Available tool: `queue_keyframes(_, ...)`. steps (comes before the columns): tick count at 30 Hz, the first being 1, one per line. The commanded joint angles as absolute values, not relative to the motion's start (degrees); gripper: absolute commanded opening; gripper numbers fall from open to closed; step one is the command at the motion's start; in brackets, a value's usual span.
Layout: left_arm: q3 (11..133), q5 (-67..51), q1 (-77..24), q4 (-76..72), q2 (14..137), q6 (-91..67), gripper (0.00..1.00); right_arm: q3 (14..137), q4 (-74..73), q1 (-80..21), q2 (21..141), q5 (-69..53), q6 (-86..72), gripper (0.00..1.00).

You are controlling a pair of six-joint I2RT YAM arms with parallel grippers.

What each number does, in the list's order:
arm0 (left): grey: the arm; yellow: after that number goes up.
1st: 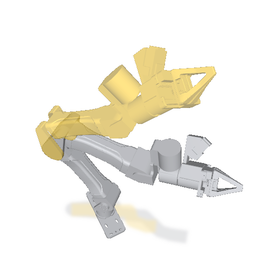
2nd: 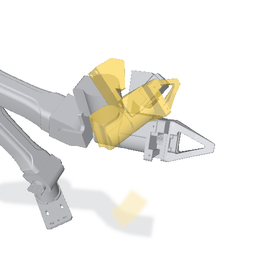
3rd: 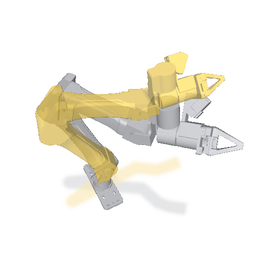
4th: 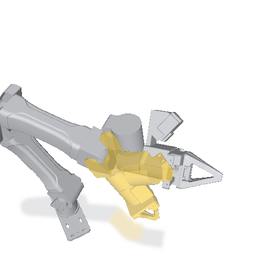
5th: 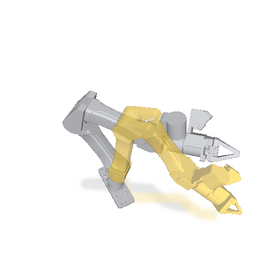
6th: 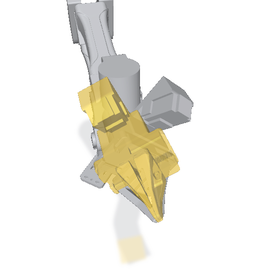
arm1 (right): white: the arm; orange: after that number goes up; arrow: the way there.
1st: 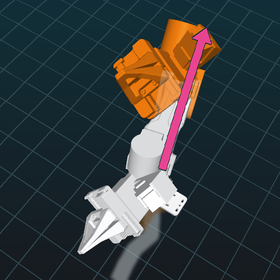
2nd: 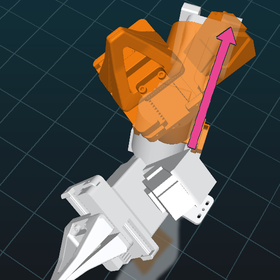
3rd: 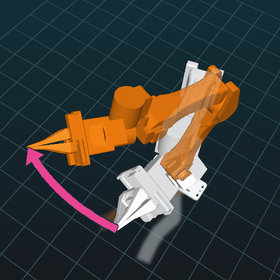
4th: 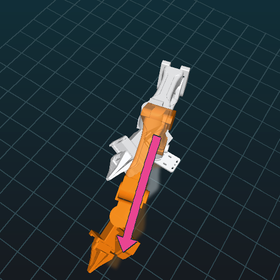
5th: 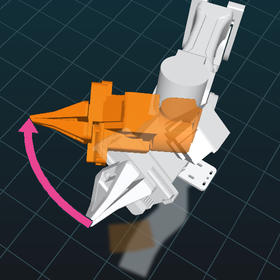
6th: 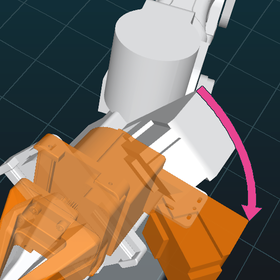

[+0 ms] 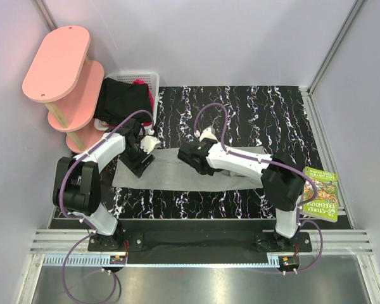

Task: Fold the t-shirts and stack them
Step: Fold the other side of the tshirt into a rectangle

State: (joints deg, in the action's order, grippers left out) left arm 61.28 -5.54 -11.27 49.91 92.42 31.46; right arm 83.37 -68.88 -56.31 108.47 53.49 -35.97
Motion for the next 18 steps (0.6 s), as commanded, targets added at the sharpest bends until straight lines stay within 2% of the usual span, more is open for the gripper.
queue_keyframes(1, 61.7, -4.7, -10.8, 49.7, 90.1, 32.2, 0.67, 88.5, -61.7, -52.6, 109.7, 56.1, -28.0, 0.00)
queue_keyframes(11, 62.5, -5.3, -10.9, 49.8, 90.4, 32.0, 0.67, 96.4, -58.1, -50.3, 117.0, 53.6, -23.3, 0.01)
queue_keyframes(18, 61.9, -5.3, -10.8, 49.9, 90.2, 32.3, 0.67, 92.8, -56.8, -48.4, 119.1, 51.9, -24.4, 0.09)
